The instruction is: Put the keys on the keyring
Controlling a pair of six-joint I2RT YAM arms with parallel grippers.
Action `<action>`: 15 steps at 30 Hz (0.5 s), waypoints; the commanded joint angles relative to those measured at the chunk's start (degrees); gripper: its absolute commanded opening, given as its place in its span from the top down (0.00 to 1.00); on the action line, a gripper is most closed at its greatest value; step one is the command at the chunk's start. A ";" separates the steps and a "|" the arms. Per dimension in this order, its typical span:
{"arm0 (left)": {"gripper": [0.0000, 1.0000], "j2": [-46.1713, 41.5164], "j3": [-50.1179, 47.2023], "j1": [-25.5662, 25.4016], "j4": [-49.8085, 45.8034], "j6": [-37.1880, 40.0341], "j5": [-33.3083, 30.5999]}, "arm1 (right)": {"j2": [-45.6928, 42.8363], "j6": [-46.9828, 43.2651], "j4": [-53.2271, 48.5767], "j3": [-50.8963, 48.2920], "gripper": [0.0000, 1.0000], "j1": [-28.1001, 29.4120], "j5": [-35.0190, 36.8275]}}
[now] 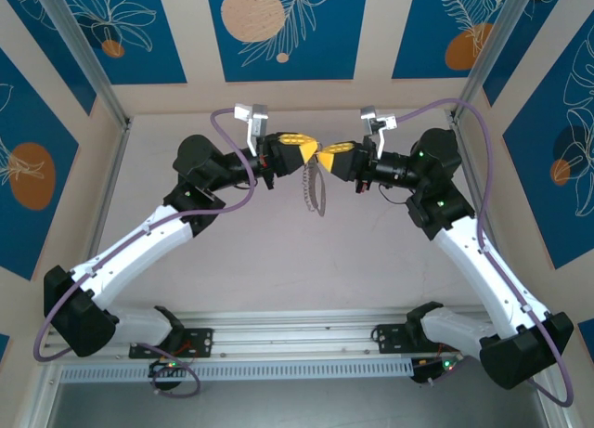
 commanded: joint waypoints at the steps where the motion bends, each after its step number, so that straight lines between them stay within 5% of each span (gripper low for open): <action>1: 1.00 0.17 0.24 -0.82 2.92 0.09 0.67 | 0.70 -0.31 1.05 1.41 1.00 1.27 -1.44; 15: 1.00 0.78 0.67 -1.17 3.15 0.07 0.67 | 2.51 -2.00 -0.69 1.47 1.00 3.92 -1.23</action>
